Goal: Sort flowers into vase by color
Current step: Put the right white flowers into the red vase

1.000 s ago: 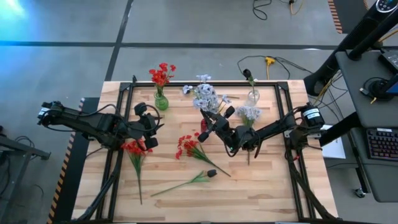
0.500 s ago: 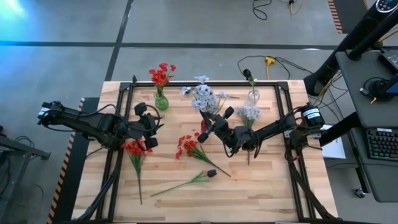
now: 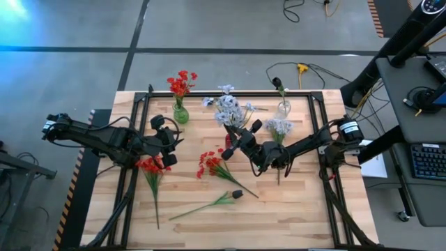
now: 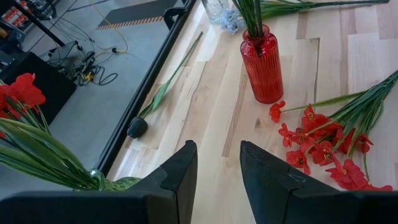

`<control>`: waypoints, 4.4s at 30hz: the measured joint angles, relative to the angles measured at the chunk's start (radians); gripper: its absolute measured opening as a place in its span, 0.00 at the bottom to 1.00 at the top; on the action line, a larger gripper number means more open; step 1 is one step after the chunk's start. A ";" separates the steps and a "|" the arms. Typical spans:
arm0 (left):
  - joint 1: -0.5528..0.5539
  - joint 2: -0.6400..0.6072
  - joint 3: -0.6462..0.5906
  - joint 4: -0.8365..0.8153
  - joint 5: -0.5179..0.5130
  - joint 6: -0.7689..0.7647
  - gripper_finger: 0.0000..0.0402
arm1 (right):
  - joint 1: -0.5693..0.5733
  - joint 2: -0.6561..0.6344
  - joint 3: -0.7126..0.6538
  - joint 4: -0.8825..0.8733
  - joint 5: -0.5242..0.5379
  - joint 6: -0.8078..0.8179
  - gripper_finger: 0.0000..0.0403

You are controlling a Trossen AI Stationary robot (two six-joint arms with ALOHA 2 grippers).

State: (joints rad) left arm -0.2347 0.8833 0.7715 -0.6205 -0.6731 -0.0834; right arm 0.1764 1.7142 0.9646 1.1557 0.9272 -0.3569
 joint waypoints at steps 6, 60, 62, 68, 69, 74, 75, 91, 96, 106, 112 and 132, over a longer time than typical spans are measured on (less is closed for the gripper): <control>0.000 0.000 0.000 0.000 0.000 0.000 0.26 | 0.000 0.000 -0.004 -0.003 0.000 0.002 0.04; 0.000 0.000 -0.008 0.033 0.003 -0.007 0.26 | 0.000 0.000 -0.019 -0.106 0.016 0.043 0.04; 0.000 0.000 -0.030 0.093 0.023 0.007 0.26 | 0.000 0.000 -0.019 -0.105 0.016 0.043 0.04; 0.000 0.000 -0.158 0.412 0.061 0.108 0.26 | 0.000 0.000 -0.019 -0.105 0.017 0.043 0.04; 0.000 0.000 -0.192 0.498 0.067 0.128 0.26 | 0.000 0.000 -0.019 -0.105 0.016 0.043 0.04; 0.000 0.028 -0.377 0.937 0.112 0.181 0.29 | 0.000 0.000 -0.019 -0.105 0.016 0.046 0.04; 0.000 0.043 -0.408 1.010 0.115 0.181 0.30 | 0.000 0.000 -0.019 -0.105 0.016 0.049 0.04; 0.012 0.497 -0.459 1.540 0.136 0.138 0.67 | 0.000 0.000 -0.018 -0.104 -0.011 0.060 0.04; 0.029 0.652 -0.388 1.616 0.133 0.129 0.70 | 0.000 0.000 -0.018 -0.104 -0.011 0.061 0.04; 0.084 0.913 -0.268 1.764 0.133 0.127 0.70 | 0.000 0.000 -0.018 -0.104 -0.011 0.062 0.04; 0.126 0.997 -0.225 1.782 0.113 0.127 0.70 | 0.000 0.000 -0.020 -0.105 -0.013 0.061 0.04; 0.192 1.123 -0.160 1.859 0.213 0.126 0.70 | 0.000 0.000 -0.023 -0.105 -0.037 0.062 0.04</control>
State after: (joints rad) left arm -0.0429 2.0063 0.6117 1.2384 -0.4597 0.0426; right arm 0.1761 1.7145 0.9421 1.0512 0.8906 -0.2953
